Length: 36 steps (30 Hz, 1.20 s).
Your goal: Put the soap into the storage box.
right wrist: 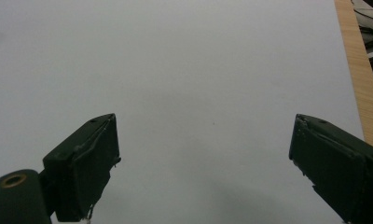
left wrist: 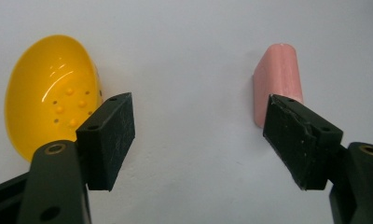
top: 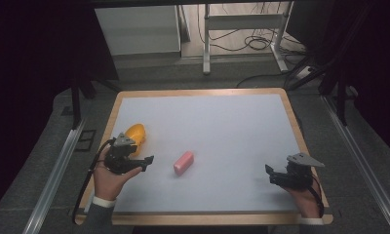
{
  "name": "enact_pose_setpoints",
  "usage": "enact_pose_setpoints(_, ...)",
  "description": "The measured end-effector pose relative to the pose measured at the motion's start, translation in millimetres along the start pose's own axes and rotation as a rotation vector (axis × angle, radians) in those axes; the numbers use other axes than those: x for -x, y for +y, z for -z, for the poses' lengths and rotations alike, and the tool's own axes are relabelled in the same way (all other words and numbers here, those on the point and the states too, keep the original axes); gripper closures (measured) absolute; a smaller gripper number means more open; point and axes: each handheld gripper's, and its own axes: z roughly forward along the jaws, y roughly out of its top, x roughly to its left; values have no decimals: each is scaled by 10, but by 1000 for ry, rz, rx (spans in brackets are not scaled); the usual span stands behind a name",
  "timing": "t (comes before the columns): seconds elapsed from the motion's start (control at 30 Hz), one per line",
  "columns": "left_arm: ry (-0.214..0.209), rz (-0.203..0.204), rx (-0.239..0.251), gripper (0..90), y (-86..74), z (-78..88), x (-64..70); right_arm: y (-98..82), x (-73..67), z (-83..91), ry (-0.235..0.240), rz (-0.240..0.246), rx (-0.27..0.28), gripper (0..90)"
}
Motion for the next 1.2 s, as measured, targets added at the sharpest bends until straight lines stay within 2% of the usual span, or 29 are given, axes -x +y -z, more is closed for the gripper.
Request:
enact_pose_setpoints(0.47, -18, -48, -13, 248, 120, -82, 137, -1, -1, -3, -1, 1, -1, 81)
enact_pose_setpoints(0.73, -47, -68, -16, 248, 202, -179, 232, -5, 4, -9, -5, -12, -5, 81)
enact_pose_setpoints(1.0, -53, -103, -48, 248, 267, -303, 345, -5, 13, 3, -6, -13, -6, 81)
enact_pose_setpoints(1.07, -68, -105, -53, 248, 280, -338, 380, -7, 14, 0, -5, -14, -5, 81)
enact_pose_setpoints(1.13, -59, -126, -68, 248, 292, -376, 427, -7, 16, 0, -4, -15, -4, 81)
enact_pose_setpoints(1.2, -71, -137, -74, 247, 303, -414, 477, -9, 15, -3, -4, -14, -7, 81)
